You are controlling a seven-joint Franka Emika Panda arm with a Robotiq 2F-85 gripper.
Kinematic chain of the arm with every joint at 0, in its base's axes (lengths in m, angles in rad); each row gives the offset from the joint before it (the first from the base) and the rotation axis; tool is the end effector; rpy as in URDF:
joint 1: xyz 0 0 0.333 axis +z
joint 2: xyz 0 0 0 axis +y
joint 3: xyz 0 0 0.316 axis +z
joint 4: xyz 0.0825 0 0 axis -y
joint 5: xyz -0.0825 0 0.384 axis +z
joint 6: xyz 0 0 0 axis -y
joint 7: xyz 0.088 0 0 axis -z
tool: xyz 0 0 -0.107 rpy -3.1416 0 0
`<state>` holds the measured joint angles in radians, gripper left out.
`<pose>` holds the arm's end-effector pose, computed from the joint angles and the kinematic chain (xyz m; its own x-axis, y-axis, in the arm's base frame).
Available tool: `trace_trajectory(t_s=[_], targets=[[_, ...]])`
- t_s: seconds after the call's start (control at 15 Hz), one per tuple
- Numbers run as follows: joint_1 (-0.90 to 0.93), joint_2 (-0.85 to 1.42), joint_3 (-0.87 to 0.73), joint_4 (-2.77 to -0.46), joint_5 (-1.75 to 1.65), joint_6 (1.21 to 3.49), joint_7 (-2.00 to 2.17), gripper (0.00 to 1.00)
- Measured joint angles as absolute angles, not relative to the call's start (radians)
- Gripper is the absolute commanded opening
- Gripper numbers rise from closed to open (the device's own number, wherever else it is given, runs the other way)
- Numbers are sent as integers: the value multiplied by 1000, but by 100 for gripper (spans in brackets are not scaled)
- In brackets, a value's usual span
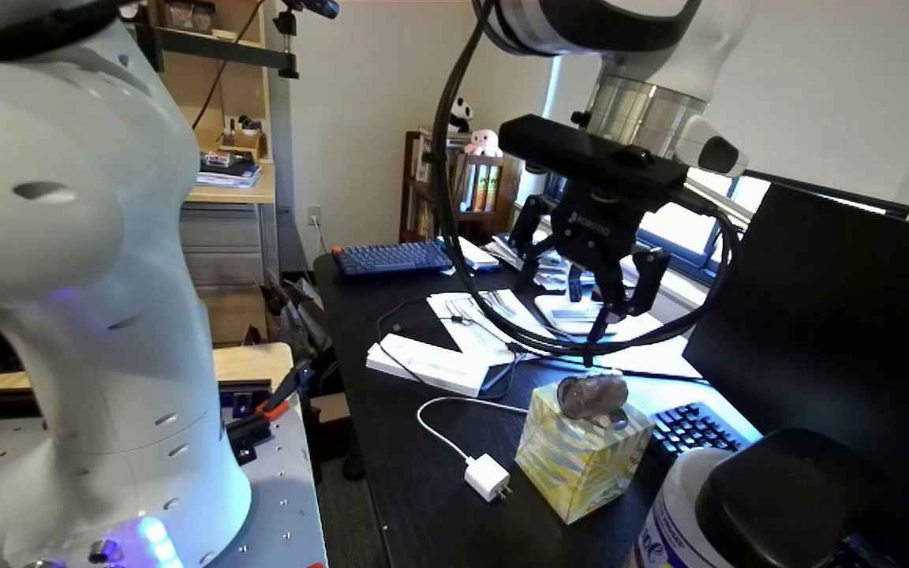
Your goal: Remove the object thats on top of the box and place it on the table
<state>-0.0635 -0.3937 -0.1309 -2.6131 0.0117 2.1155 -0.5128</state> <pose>0.3805 -0.0725 0.3735 0.9448 0.3213 -0.0641 0.3138 -0.9437 -0.1042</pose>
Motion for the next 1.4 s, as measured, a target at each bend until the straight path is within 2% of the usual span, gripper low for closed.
trace_trajectory(t_s=[0.67,1.4], targets=[[-59,-388,-139,-2617,11,2129,-511,100],[-39,-268,-159,-2609,12,2315,-504,100]])
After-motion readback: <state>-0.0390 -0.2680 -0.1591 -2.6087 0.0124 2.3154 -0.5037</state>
